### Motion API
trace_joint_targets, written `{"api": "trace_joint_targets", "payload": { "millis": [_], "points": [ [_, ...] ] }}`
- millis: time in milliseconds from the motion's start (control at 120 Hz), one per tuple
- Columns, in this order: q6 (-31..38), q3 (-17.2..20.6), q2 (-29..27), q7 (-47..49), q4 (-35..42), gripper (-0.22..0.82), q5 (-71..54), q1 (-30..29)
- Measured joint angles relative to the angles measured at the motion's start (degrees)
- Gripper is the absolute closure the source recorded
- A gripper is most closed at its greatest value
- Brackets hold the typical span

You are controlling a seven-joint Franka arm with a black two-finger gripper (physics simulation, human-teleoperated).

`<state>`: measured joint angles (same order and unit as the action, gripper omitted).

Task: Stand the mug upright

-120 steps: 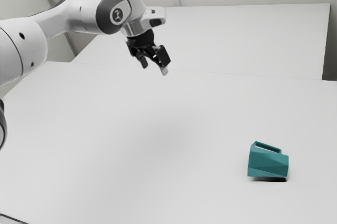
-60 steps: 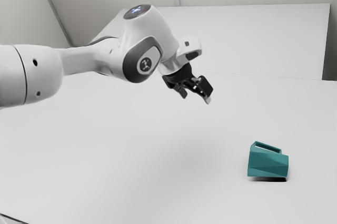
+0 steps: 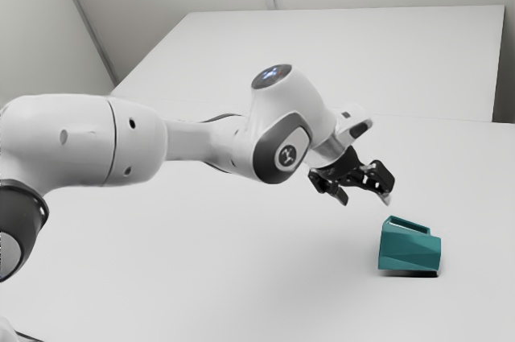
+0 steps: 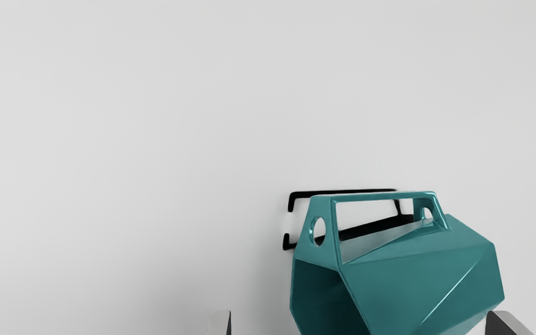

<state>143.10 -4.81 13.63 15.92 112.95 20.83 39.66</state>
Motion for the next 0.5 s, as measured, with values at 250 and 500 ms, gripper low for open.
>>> {"api": "trace_joint_targets", "payload": {
  "millis": [250,500],
  "points": [
    [10.47,1.88,2.43,3.26,0.11,0.01,2.45,1.92],
    [15.08,4.44,1.41,5.41,5.69,0.01,12.91,2.02]
  ]
}}
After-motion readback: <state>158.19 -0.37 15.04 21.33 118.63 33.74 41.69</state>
